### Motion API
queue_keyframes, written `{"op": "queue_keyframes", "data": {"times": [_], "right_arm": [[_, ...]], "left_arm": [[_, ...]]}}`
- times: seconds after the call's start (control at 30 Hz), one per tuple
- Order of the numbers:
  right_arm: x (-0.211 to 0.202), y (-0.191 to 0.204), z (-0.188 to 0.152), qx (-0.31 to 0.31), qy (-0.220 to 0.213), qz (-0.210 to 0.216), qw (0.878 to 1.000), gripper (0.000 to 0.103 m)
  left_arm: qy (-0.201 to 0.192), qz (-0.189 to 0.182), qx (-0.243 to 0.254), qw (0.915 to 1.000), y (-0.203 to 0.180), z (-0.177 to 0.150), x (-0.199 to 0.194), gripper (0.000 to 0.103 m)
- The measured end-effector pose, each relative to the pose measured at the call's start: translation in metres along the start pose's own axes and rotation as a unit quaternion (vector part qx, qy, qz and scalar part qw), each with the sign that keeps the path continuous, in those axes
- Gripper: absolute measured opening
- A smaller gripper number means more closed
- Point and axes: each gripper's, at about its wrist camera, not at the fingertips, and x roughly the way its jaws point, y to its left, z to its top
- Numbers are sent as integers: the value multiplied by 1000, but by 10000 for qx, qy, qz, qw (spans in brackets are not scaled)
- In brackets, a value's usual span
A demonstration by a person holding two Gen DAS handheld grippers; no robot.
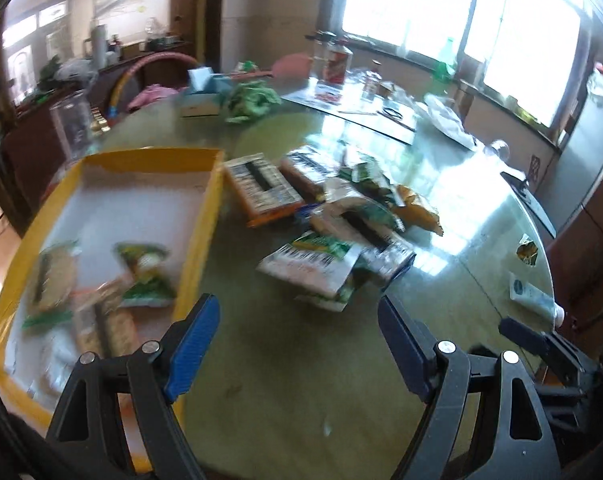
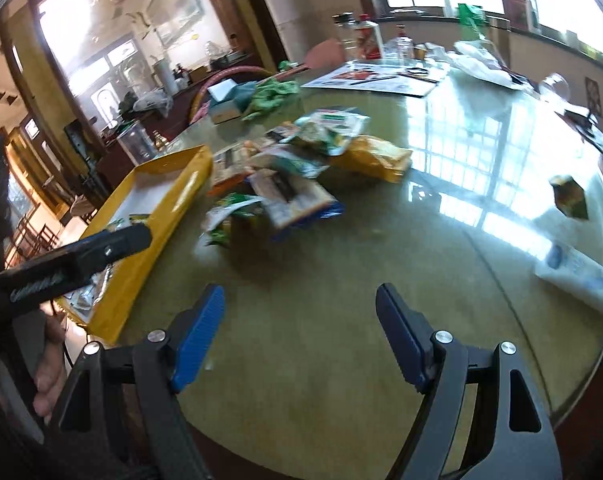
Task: Organize snacks
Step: 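Grasp a small green pea snack bag with the right tool while the left tool grasps another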
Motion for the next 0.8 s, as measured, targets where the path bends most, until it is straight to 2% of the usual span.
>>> {"op": "queue_keyframes", "data": {"times": [0.17, 0.3, 0.4, 0.47, 0.53, 0.57, 0.63, 0.7, 0.73, 0.8], "right_arm": [[-4, -25, 2, 226, -36, 70, 9997, 78], [-6, -42, 7, 267, -81, 34, 9996, 78], [-12, -63, 18, 371, -86, 80, 9992, 78], [-19, -84, 31, 475, -157, 21, 9987, 78], [-27, -116, 51, 496, -291, -375, 9976, 78], [-29, -127, 58, 468, -326, -554, 9968, 78], [-27, -158, 73, 492, -380, -1210, 9907, 78], [-21, -185, 81, 579, -469, -1785, 9811, 78], [-16, -197, 84, 661, -366, -1867, 9795, 77], [-4, -216, 88, 843, -109, -1697, 9818, 75]], "left_arm": [[638, -124, 12, 9979, -5, 29, 49, 82], [1116, -92, -381, 9930, 3, 38, 83, 81], [1200, -175, -335, 9921, 2, 30, 88, 81], [1111, -163, -432, 9927, 4, 24, 86, 78], [1088, -375, -680, 9910, 10, 18, 82, 45], [1080, -425, -688, 9909, 11, 16, 80, 38], [1066, -450, -517, 9919, 10, 12, 74, 19], [978, -356, -376, 9939, 8, 10, 70, 14], [917, -312, -331, 9947, 7, 9, 68, 13], [833, -378, -375, 9951, 11, 6, 64, 12]]}}
